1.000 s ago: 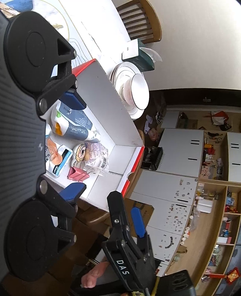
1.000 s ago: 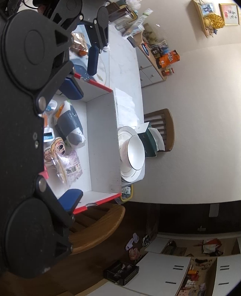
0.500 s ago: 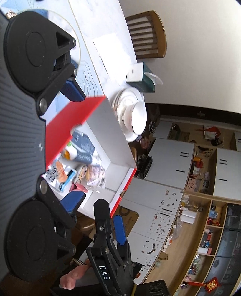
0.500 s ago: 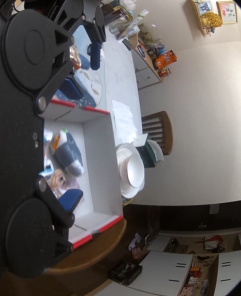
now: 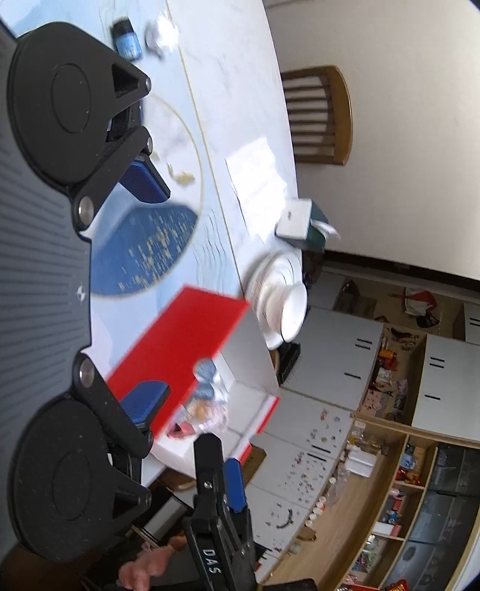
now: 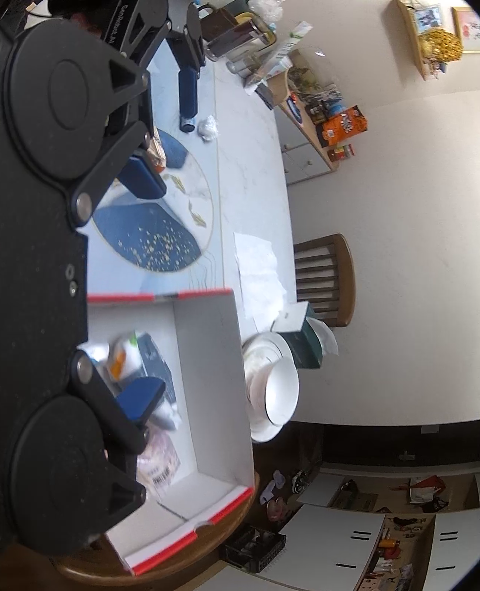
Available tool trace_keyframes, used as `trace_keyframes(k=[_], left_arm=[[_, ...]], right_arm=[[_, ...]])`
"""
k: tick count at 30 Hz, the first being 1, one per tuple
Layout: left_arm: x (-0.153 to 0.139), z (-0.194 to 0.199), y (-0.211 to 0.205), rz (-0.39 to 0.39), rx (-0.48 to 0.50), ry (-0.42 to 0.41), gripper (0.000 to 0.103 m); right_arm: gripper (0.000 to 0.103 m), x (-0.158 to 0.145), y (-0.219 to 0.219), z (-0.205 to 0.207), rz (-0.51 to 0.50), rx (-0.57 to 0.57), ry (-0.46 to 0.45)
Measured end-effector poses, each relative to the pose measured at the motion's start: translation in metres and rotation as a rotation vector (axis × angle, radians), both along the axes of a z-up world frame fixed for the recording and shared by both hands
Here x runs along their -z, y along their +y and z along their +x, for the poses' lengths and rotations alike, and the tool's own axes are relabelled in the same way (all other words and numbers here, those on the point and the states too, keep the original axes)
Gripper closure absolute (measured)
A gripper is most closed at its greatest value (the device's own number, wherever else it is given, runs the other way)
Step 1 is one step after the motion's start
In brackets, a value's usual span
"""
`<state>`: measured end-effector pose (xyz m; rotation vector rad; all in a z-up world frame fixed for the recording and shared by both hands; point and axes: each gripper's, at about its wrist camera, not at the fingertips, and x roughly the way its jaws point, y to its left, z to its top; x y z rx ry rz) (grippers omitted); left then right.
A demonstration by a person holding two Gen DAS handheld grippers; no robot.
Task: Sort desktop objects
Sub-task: 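Withdraw both tools from the box back over the table, then grasp the blue-labelled bottle with the left tool while the right tool grasps the silver foil packet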
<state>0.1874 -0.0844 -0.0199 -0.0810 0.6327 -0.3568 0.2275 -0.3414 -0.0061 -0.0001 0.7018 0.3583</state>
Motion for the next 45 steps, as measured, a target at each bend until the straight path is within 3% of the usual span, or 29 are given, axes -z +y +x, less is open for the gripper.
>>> trace_keyframes(k=[13,22,32,38,45], left_arm=[[0.032,-0.018,0.077,0.074,-0.073,0.076,0.0],[0.038,-0.013,0.127,0.098,-0.16,0.067,0.0],[0.059,0.024,0.168,0.137,-0.271,0.107,0.0],[0.074,0.053,0.175,0.173,-0.296,0.13,0.0],[0.088,0.083,0.182,0.159,-0.344,0.184,0.0]], right_arm=[[0.002,0.023,0.075,-0.003,-0.042,-0.057,0.051],[0.002,0.039,0.126,-0.002,-0.069,-0.135,0.082],[0.005,0.064,0.178,0.005,-0.107,-0.181,0.114],[0.005,0.078,0.2,0.012,-0.122,-0.189,0.146],[0.007,0.094,0.215,0.023,-0.154,-0.188,0.184]])
